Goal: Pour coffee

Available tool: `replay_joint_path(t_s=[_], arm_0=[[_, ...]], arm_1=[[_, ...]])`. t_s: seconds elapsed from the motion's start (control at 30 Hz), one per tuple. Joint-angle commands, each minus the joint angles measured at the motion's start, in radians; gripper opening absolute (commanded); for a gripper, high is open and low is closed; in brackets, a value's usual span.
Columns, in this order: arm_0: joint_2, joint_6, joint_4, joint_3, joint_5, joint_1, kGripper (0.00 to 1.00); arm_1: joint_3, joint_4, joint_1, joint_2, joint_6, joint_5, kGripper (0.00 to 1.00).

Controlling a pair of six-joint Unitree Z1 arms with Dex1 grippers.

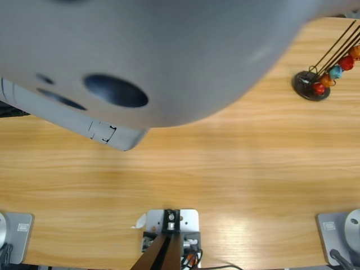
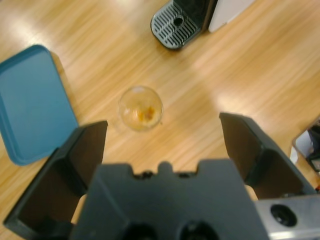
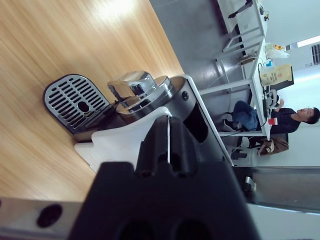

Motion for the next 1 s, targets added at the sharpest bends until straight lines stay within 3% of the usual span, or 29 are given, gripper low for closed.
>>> replay_joint_path(t_s=[0.03, 0.17, 0.53, 0.8, 1.0], arm_0=[[-0.014, -0.013, -0.004, 0.019, -0.017, -0.007, 0.968], [-0.012, -0.012, -0.002, 0.018, -0.015, -0.007, 0.968], [0.012, -0.012, -0.002, 0.015, -0.016, -0.007, 0.959], [0.016, -0.012, -0.002, 0.014, -0.016, -0.007, 0.959], [0.012, -0.013, -0.002, 0.015, -0.016, -0.007, 0.959]], arm_1=[[0.028, 0.069, -0.012, 0.046, 0.064, -0.026, 0.000], [0.092, 0.068, -0.012, -0.109, 0.169, -0.121, 0.000], [0.303, 0.039, -0.012, -0.373, 0.216, -0.056, 0.000], [0.322, 0.026, -0.041, -0.379, 0.184, -0.096, 0.000], [0.321, -0.136, -0.123, -0.337, 0.053, -0.097, 0.000]])
